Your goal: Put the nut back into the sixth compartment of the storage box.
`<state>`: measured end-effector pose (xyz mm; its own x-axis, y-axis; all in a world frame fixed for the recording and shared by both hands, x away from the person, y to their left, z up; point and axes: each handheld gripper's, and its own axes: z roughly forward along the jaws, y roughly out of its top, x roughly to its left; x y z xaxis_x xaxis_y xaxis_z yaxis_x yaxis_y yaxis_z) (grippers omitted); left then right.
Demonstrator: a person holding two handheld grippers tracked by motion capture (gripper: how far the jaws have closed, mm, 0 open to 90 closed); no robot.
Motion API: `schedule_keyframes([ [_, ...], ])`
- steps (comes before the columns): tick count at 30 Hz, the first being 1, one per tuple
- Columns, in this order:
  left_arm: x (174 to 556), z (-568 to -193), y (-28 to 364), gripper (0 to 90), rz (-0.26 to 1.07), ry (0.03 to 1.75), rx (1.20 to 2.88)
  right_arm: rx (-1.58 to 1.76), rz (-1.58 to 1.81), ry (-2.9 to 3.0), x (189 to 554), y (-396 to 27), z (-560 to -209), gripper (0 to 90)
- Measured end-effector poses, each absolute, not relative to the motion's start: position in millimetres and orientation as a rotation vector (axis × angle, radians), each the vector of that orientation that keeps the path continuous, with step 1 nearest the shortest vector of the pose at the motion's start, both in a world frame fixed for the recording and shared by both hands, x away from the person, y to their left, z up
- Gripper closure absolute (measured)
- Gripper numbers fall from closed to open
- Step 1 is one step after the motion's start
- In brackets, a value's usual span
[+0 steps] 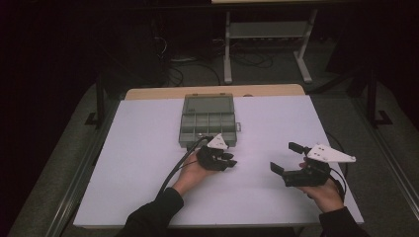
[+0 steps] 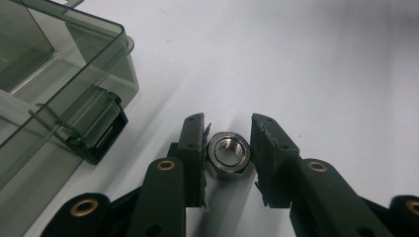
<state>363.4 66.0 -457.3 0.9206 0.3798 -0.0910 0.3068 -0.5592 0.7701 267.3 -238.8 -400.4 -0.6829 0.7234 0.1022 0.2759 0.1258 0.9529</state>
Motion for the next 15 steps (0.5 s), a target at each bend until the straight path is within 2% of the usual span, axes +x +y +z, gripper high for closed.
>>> schedule_keyframes([
  [15, 363.6, -448.0, 70.4, 67.8, 0.102, 0.487, 2.176, 0.969, 1.576, 2.026, 267.3, -238.7, -400.5, 2.3],
])
